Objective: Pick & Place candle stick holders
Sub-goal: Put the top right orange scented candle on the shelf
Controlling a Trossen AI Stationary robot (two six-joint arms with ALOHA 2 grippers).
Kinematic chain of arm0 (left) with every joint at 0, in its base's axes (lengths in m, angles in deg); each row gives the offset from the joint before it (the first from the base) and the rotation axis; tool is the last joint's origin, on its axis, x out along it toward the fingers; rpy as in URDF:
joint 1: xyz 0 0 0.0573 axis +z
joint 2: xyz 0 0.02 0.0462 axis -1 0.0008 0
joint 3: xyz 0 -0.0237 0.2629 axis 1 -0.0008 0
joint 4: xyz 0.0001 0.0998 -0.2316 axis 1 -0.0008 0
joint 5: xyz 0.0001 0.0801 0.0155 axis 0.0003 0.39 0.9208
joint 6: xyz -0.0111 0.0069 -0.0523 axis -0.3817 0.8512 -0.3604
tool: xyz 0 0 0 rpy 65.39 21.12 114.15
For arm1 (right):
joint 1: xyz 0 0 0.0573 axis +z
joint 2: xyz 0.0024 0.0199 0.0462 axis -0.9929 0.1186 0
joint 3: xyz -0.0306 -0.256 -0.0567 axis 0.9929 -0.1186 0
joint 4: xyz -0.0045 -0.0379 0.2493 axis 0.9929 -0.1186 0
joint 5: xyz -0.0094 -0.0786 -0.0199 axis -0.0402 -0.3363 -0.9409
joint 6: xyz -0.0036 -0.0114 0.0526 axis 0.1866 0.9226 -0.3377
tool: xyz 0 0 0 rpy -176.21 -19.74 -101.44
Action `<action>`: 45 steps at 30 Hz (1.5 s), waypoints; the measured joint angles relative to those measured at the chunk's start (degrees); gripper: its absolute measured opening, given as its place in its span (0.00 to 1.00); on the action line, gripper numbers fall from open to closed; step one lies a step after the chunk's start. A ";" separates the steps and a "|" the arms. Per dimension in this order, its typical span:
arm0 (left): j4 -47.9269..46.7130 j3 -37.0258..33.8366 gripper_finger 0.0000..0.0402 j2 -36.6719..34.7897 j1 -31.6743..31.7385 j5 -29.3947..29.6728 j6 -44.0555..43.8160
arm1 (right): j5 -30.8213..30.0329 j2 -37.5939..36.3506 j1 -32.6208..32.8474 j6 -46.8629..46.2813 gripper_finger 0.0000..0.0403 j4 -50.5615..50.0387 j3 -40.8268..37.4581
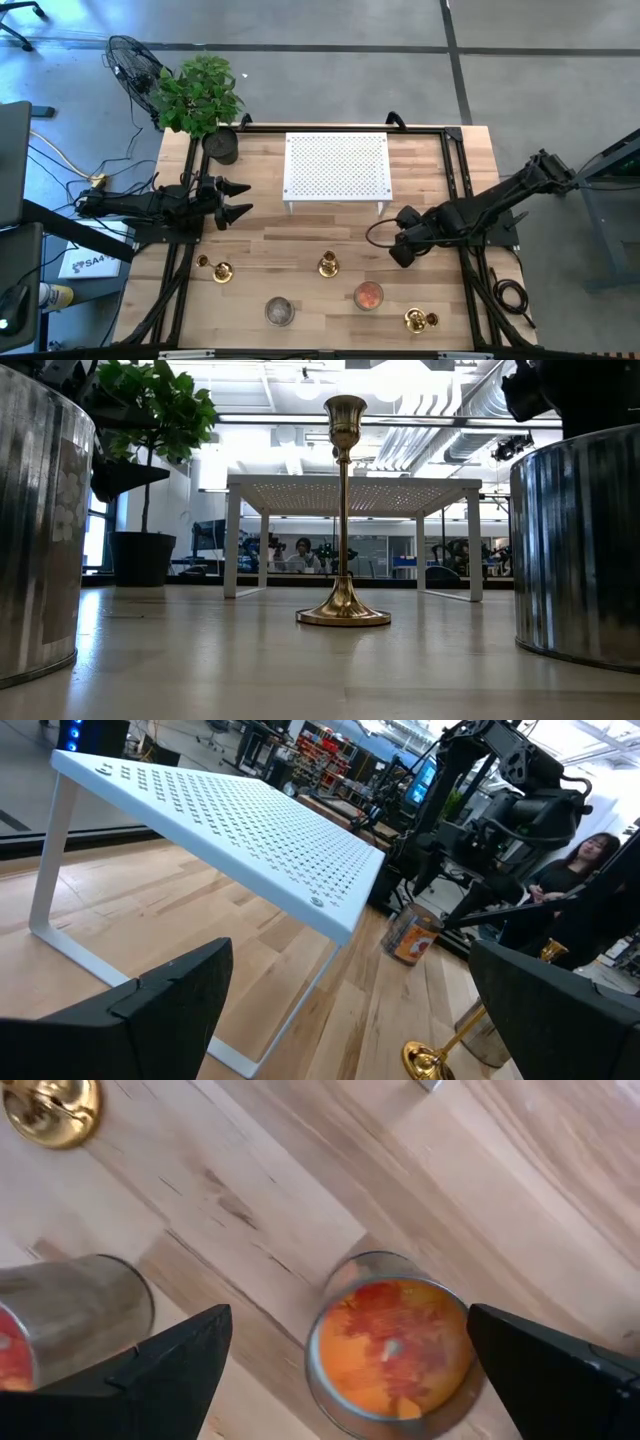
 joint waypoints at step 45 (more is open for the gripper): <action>0.09 0.01 0.99 0.00 -0.02 0.00 0.00 | 0.14 5.90 2.64 -2.97 0.99 -6.17 -0.02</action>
